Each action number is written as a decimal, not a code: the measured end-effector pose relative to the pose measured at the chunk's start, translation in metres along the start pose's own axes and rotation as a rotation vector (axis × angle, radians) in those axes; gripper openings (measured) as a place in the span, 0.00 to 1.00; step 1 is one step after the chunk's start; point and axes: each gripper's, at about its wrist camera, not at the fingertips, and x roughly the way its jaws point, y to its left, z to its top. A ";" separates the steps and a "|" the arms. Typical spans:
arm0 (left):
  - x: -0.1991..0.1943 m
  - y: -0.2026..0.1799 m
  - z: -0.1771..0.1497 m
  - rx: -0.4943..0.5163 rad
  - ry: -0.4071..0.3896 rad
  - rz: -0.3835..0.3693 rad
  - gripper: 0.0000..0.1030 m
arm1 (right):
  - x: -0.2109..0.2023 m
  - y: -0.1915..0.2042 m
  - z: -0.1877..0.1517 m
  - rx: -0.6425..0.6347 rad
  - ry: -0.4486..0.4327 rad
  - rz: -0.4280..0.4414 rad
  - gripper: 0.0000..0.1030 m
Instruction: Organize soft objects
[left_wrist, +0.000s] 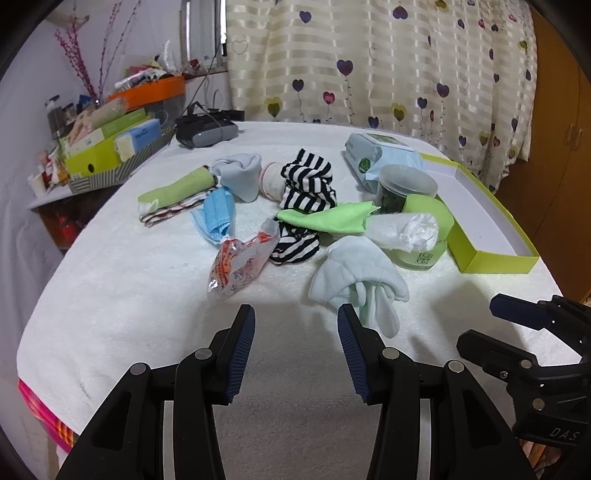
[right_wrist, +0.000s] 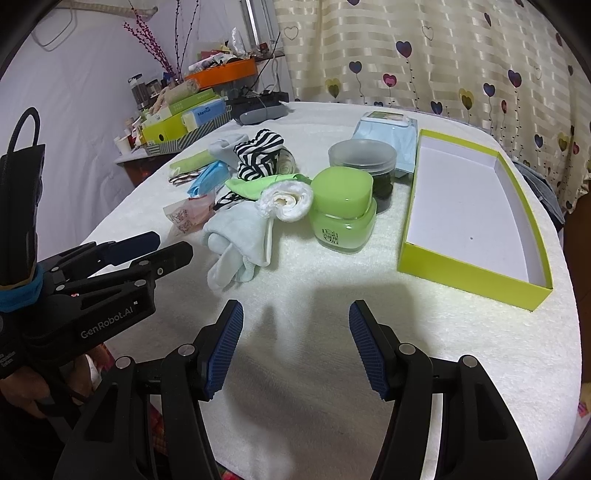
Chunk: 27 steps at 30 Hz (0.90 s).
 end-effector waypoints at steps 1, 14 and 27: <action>0.000 0.001 0.000 0.000 0.002 0.001 0.44 | 0.000 0.001 0.000 -0.001 -0.001 0.000 0.59; -0.005 0.005 0.000 -0.015 -0.009 -0.013 0.44 | -0.004 0.005 0.000 -0.005 -0.012 0.010 0.59; -0.011 0.007 -0.001 -0.032 -0.006 -0.005 0.44 | -0.006 0.008 0.001 -0.009 -0.023 0.017 0.59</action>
